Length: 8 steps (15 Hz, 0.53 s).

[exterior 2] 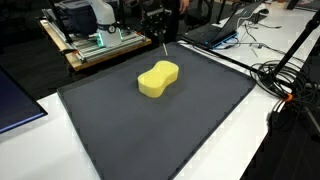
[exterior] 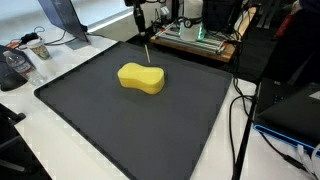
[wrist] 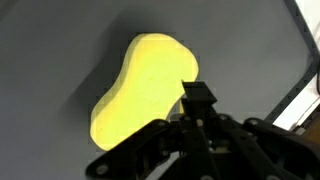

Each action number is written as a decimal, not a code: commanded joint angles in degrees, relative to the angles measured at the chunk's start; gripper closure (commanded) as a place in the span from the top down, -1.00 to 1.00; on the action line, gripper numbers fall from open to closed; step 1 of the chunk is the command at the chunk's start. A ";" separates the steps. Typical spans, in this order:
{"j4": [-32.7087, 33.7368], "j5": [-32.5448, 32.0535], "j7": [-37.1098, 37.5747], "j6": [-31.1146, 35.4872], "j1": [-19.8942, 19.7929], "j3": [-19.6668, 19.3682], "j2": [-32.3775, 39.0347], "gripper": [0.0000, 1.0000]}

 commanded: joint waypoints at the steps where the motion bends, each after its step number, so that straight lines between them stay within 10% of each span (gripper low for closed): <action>1: -9.55 6.38 -3.35 4.69 0.38 -0.65 -8.27 -0.94; 8: -18.63 21.76 -12.06 11.52 2.30 -3.02 -12.04 -0.94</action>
